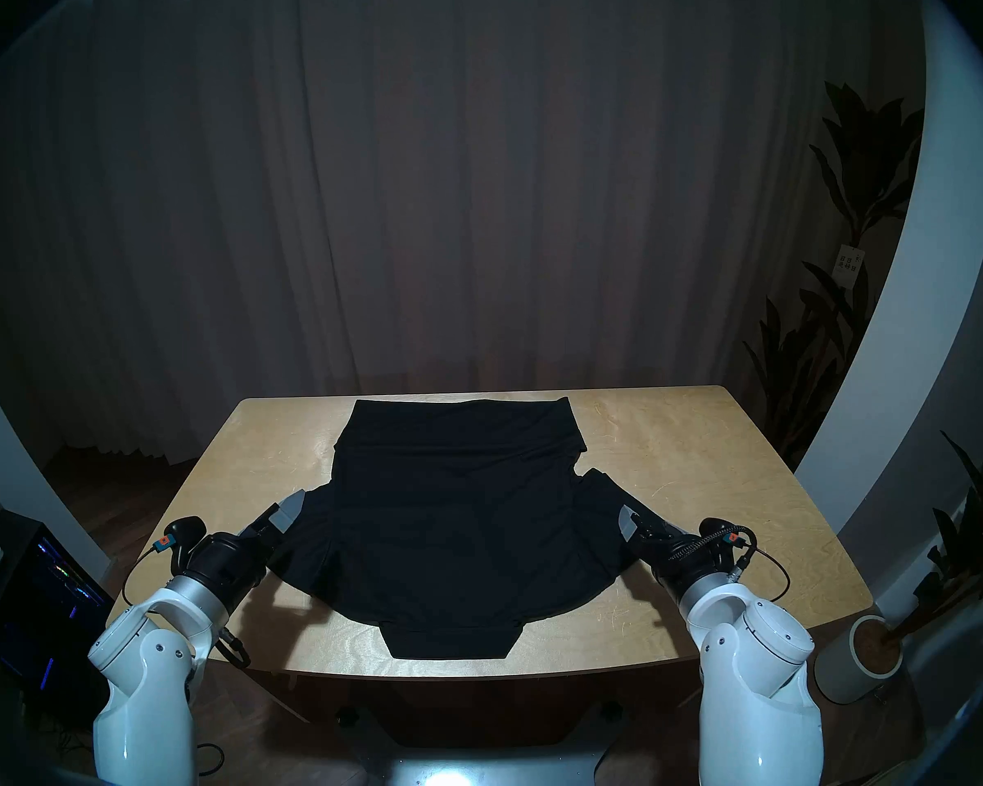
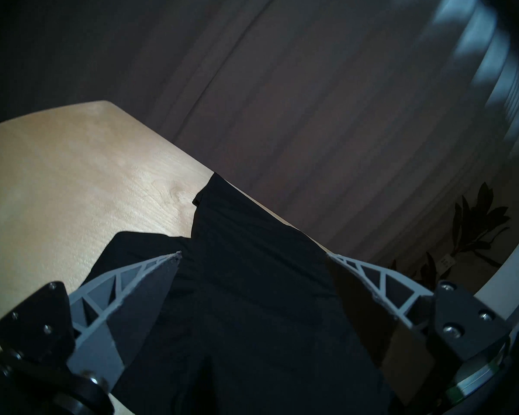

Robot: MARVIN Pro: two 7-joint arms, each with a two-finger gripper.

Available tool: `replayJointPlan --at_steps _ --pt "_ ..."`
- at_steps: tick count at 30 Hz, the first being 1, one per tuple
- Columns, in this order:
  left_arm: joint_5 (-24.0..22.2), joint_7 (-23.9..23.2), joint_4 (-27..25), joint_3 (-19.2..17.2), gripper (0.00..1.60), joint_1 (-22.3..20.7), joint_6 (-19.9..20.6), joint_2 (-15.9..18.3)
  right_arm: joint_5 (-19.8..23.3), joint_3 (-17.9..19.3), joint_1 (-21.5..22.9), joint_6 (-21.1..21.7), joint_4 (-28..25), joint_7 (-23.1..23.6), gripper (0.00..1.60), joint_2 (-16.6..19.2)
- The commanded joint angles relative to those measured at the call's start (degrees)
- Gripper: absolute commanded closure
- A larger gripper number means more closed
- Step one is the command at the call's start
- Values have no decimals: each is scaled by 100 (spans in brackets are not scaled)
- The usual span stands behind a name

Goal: Fold the shirt by bringing both sleeves in and then folding it in half

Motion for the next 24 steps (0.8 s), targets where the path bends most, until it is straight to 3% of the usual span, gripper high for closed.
replayJointPlan --at_steps 1,2,5,7,10,11,17,24 --pt "-736 -216 -156 -280 0 133 705 185 404 373 -257 371 -498 -59 0 -173" --pt "-825 -225 -143 -293 0 146 676 237 474 424 -244 426 -536 -76 0 -208" --pt "-1284 -99 -32 -454 0 17 1242 337 581 642 -145 560 -746 -344 0 -369" --pt "-1422 -51 7 -460 0 -3 1290 342 588 645 -86 579 -734 -359 0 -348" --pt "-1739 137 79 -538 0 -132 1763 340 610 609 113 785 -754 -631 0 -395" --pt "-1855 170 130 -507 0 -129 1689 334 528 562 172 879 -750 -759 0 -344" --pt "-2493 780 237 -785 0 -267 2516 152 30 183 410 1177 -573 -1320 0 -57" --pt "-2970 1483 187 -884 0 -332 2618 79 335 297 784 1840 -199 -1550 0 -122"
